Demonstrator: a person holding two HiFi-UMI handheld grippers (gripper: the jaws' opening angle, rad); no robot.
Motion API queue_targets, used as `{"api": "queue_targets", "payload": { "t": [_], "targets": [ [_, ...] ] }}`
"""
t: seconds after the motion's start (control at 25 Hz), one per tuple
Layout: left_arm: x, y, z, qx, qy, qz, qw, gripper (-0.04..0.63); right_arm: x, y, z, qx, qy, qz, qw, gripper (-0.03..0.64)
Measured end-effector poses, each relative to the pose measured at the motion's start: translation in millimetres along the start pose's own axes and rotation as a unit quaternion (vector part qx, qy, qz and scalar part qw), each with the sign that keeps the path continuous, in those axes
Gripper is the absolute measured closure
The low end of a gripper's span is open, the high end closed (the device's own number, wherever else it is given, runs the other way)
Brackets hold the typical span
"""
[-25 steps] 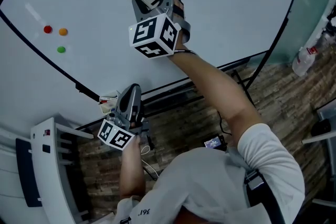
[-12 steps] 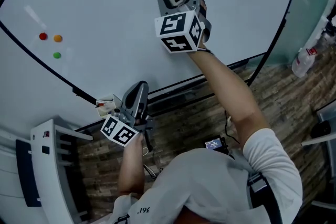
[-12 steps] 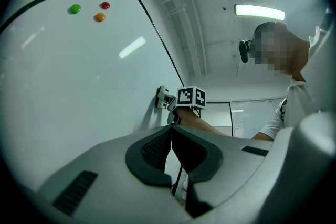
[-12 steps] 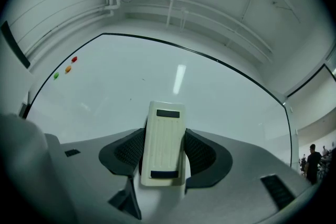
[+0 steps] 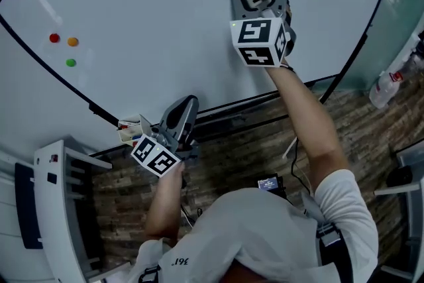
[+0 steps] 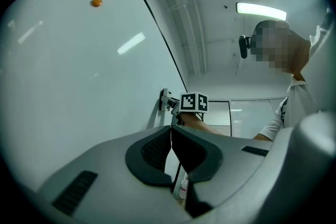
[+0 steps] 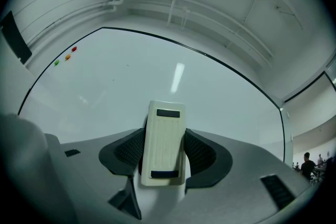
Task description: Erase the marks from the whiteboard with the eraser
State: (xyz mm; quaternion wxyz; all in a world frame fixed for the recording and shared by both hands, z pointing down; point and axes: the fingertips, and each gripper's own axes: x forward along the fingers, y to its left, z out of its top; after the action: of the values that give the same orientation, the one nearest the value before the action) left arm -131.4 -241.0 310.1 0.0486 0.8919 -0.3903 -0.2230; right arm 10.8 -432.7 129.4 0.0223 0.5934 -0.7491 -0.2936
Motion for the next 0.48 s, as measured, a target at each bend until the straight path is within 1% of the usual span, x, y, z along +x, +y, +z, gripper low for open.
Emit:
{"api": "queue_targets", "payload": {
  "t": [0.16,0.48],
  "targets": [
    [9.4,-0.2,-2.4,0.004,0.006,-0.001,1.0,0.588,-1.8,-20.2,-14.2,-0.007,0.007,-0.009,1.0,0.359],
    [33.4,-1.0,0.4,0.019,0.007,-0.006,0.9998,0.588,-2.8,-56.0,-41.4,-0.006,0.029,-0.017,0.999,0.36]
  ]
}}
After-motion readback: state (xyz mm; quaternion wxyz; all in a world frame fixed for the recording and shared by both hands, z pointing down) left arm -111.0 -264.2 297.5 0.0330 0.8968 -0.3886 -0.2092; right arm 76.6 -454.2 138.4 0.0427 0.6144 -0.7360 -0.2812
